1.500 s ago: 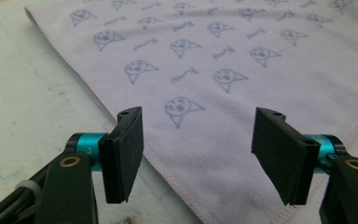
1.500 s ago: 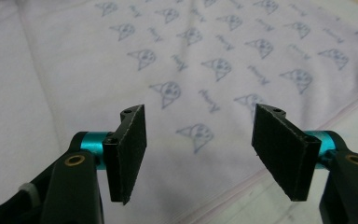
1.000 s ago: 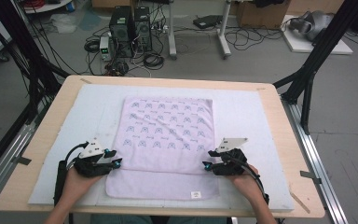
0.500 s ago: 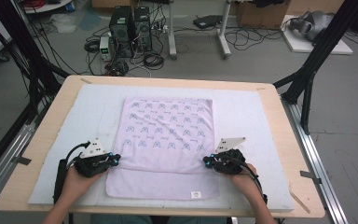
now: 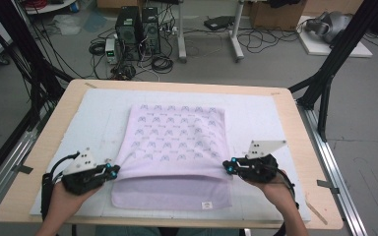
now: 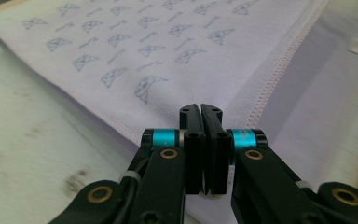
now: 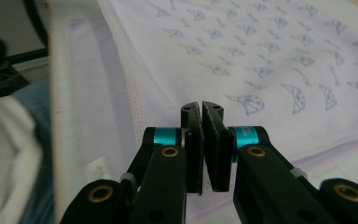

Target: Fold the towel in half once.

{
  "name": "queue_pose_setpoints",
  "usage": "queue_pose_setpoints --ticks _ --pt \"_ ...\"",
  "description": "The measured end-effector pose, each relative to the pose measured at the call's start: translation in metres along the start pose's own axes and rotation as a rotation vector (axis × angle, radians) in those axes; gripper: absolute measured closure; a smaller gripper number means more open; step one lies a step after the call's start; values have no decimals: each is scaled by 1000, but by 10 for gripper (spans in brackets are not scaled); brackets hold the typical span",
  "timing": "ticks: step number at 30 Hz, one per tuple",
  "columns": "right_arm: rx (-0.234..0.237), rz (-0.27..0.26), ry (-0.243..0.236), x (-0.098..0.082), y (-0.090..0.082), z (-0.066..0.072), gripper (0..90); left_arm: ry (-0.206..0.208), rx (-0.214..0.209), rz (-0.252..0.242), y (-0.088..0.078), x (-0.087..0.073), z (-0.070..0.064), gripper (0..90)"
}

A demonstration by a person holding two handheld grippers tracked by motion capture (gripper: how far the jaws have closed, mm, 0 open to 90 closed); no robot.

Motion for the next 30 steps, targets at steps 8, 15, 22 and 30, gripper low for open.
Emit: queue_pose_setpoints --ticks 8,15,22,30 --pt "107 79 53 -35 31 12 611 -2 -48 63 18 -30 -10 631" --pt "77 182 10 -49 62 23 574 19 -55 118 33 -41 -11 657" --pt "39 145 14 -54 60 22 864 34 -45 96 30 -42 -12 872" --pt "44 86 -32 -39 37 32 876 18 -37 10 5 -30 -19 879"
Point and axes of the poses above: each handheld gripper's, and its own axes: y roughly forward along the jaws, x roughly out of its top, z roughly to its left, the point moved 5 cm from there along y, roughly forward along the jaws, and after that the axes turned 1 degree about z, right-handed, at the moved point
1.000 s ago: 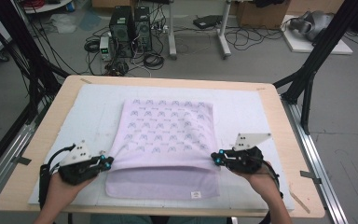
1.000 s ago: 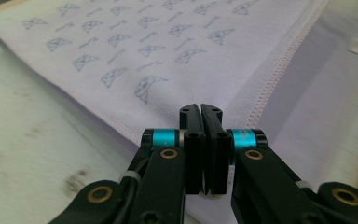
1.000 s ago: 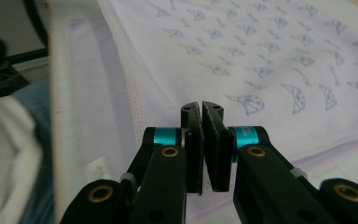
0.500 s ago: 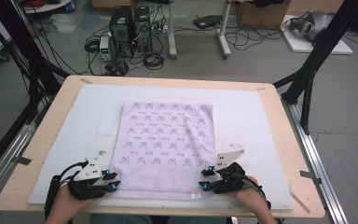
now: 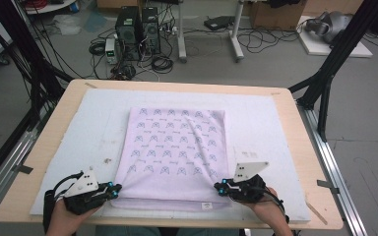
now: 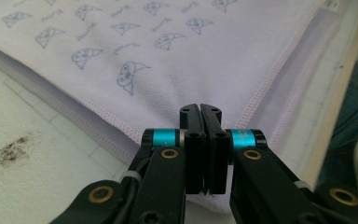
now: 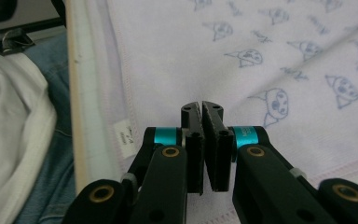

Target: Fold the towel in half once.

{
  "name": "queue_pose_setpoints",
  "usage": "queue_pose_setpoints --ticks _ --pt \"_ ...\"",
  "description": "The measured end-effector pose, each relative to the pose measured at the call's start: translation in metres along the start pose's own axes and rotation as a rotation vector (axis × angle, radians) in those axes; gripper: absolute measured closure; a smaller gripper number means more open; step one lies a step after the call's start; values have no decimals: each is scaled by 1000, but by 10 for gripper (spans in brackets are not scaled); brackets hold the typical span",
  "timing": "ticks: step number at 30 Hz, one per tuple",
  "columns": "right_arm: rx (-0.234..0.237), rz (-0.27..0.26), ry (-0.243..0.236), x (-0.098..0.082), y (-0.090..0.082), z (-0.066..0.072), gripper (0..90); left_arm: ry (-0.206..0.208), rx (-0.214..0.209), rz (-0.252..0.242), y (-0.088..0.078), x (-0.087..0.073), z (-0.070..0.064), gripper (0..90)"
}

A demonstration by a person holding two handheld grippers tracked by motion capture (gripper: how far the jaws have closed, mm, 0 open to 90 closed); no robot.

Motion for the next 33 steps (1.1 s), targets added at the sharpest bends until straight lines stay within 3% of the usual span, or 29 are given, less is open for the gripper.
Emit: queue_pose_setpoints --ticks 3,5,7,8,11,14,17,25,33 --pt "21 -22 -14 4 -10 8 866 13 -8 9 -6 -2 -6 878" --pt "56 -20 -4 2 -12 10 794 1 -17 28 -4 -7 -6 846" --pt "49 -7 14 -2 -9 7 738 -25 -14 39 0 -9 -4 693" --pt "47 0 18 -4 -7 6 725 -28 -13 41 2 -9 -3 662" --pt "50 22 34 -11 3 2 698 -15 -20 63 10 -10 -3 667" --pt "58 62 35 -18 13 1 690 11 -16 107 17 -15 -4 728" --pt "72 53 54 -20 17 1 672 -9 -21 95 17 -16 -2 717" --pt "-9 3 89 -11 12 -18 594 -71 -3 20 19 0 15 626" --pt "-107 -43 129 4 6 -44 424 -108 11 -22 26 19 36 536"
Point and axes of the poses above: each handheld gripper's, and its own axes: y roughly forward along the jaws, x roughly out of its top, z roughly to its left, the point moved 5 cm from there along y, roughly forward along the jaws, and after that the axes turned 1 degree about z, right-handed, at the moved point
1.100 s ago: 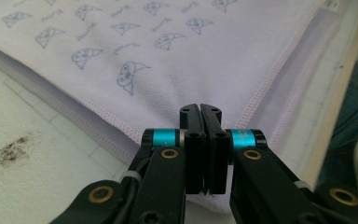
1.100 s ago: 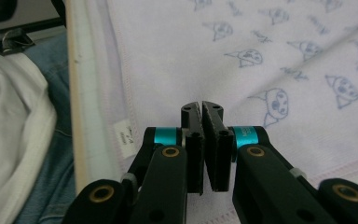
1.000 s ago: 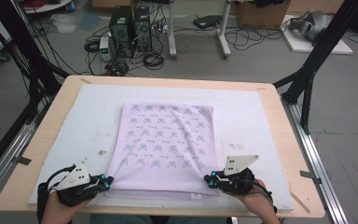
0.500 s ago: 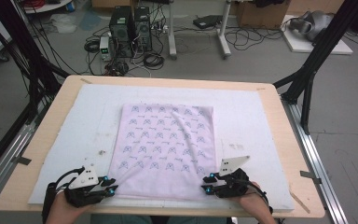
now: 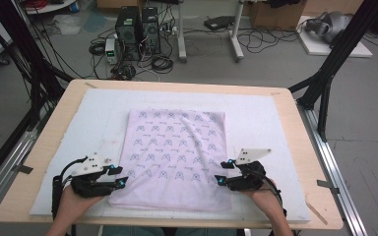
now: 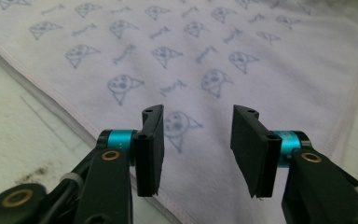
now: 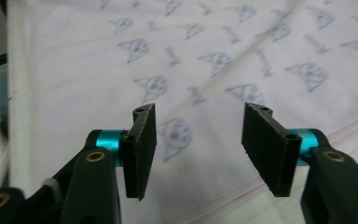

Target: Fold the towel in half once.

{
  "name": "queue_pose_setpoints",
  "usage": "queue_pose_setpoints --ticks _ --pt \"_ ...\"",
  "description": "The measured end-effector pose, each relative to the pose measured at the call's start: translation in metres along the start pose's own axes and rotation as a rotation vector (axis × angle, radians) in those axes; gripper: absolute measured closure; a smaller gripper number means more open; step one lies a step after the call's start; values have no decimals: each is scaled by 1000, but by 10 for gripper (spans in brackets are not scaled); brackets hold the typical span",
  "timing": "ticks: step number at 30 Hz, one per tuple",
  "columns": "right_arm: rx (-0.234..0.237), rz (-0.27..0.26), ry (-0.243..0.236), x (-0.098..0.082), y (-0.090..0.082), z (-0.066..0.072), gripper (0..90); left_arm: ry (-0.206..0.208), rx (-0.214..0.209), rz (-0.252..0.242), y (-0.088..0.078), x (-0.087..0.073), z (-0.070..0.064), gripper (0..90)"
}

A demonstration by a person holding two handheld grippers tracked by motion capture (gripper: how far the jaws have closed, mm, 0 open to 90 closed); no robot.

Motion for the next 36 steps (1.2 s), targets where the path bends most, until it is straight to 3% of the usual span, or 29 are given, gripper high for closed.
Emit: queue_pose_setpoints --ticks 6,13,19,36 --pt "-55 0 -7 17 2 -17 358 -27 74 -54 1 14 18 446" --pt "-81 -30 19 36 1 -38 320 -28 113 -81 4 31 32 392" --pt "-92 -34 31 43 0 -47 304 -34 113 -75 8 42 39 361" --pt "-67 -27 -2 55 0 -48 294 -34 116 -85 4 52 46 353"
Point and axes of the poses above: each handheld gripper's, and its own axes: y roughly forward along the jaws, x roughly out of its top, z roughly to its left, the point moved 5 cm from there along y, roughly forward along the jaws, and after that the axes turned 1 degree about z, right-handed, at the moved point
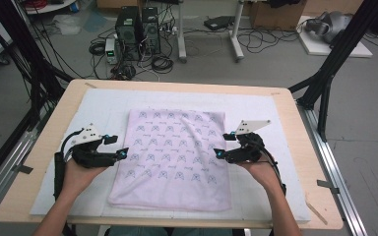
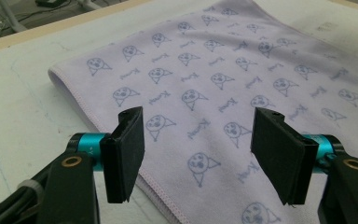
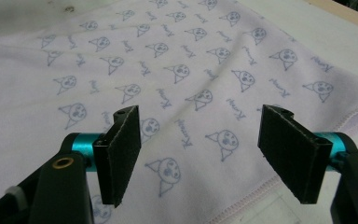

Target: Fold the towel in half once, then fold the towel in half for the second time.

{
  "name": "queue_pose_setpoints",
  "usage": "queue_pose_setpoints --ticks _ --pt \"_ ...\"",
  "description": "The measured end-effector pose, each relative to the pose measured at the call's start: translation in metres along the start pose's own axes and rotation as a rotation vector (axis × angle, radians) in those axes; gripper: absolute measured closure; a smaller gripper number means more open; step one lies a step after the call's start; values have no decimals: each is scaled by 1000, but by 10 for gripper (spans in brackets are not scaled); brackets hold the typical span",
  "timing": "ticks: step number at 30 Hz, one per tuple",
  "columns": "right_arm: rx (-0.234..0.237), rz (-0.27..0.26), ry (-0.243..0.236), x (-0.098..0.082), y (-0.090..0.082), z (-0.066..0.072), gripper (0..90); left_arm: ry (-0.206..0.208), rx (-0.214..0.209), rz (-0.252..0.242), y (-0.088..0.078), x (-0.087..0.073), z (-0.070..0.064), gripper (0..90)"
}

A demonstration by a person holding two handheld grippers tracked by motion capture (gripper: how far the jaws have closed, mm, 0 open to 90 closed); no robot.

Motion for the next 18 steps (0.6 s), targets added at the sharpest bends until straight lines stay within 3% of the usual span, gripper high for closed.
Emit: queue_pose_setpoints --ticks 5,7,11,18 --pt "1 -8 17 0 -1 -4 294 -6 -11 -2 2 1 2 353" --pt "-21 -13 14 1 -2 -8 294 -10 -11 -1 2 3 6 353" --pt "-28 -9 27 6 -5 -19 293 -1 -1 4 2 16 16 356" --pt "-65 15 26 30 -12 -47 280 8 27 18 6 44 42 358"
Point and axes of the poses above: each handheld gripper's, and its own axes: y roughly forward along the jaws, x roughly out of its top, z roughly to its left, the point moved 5 cm from there along y, roughly forward along the jaws, and after that the axes turned 1 degree about z, right-handed, at the moved point
